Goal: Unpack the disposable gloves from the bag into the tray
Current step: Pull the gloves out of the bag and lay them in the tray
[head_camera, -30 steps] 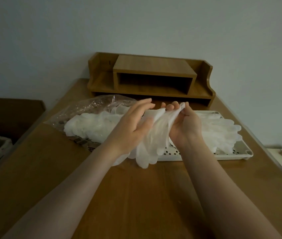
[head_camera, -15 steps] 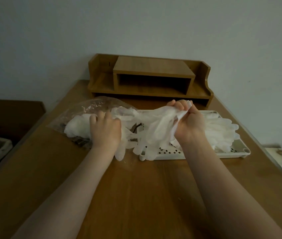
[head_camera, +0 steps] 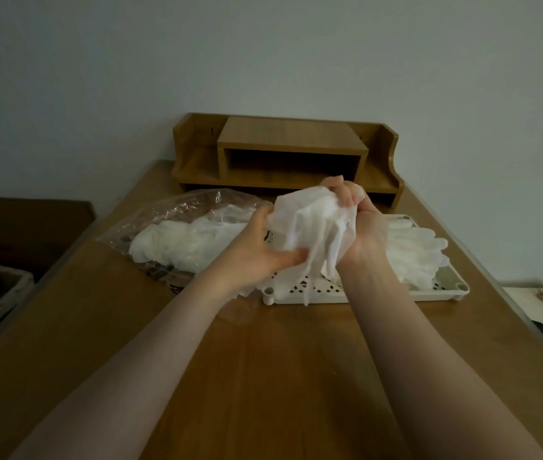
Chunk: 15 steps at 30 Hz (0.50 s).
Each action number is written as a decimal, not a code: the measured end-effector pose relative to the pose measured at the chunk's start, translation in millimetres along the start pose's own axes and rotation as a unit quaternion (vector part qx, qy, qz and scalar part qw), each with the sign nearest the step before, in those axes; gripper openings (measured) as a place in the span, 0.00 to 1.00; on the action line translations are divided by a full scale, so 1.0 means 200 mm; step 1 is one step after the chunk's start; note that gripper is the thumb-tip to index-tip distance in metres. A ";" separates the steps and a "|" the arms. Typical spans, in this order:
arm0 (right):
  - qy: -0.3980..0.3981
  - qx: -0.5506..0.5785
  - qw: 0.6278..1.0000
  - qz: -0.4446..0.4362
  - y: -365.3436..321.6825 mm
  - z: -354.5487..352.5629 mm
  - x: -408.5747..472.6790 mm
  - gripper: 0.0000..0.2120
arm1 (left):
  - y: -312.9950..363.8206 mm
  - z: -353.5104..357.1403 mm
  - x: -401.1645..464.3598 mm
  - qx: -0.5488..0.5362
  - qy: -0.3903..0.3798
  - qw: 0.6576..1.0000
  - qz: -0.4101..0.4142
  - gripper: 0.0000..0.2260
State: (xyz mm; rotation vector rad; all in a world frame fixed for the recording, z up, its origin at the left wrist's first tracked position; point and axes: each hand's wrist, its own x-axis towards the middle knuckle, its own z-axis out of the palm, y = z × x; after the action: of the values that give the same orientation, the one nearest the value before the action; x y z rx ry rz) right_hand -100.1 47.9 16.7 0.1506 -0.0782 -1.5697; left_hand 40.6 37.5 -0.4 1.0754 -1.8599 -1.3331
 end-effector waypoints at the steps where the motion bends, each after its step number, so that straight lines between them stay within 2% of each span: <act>1: -0.002 0.021 1.000 0.006 0.01 -0.01 0.01 0.23 | -0.03 0.01 0.00 -0.023 0.002 0.999 -0.025 0.39; 3: -0.009 0.047 0.999 0.021 0.03 -0.02 0.04 0.23 | -0.07 0.01 -0.01 -0.040 0.006 0.997 -0.069 0.33; 6: -0.016 0.046 0.999 0.013 0.04 -0.02 0.06 0.21 | -0.09 -0.03 -0.04 -0.049 0.036 0.998 -0.027 0.09; 8: -0.019 0.019 0.999 -0.019 0.02 -0.01 0.06 0.18 | -0.07 -0.09 -0.05 0.004 0.130 0.992 -0.004 0.09; 11: -0.009 -0.037 0.997 -0.066 -0.03 0.00 0.05 0.18 | -0.09 -0.20 -0.01 0.179 0.249 0.952 0.005 0.10; 15: 0.029 -0.156 0.978 -0.137 -0.11 0.04 0.03 0.23 | -0.13 -0.30 0.04 0.179 0.321 0.930 -0.034 0.11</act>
State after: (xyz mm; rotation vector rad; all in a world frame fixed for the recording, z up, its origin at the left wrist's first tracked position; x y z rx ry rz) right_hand -123.6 42.4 21.3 -0.0440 0.2440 -1.8283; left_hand 94.0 -1.9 -6.7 1.5465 -1.5850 -0.5581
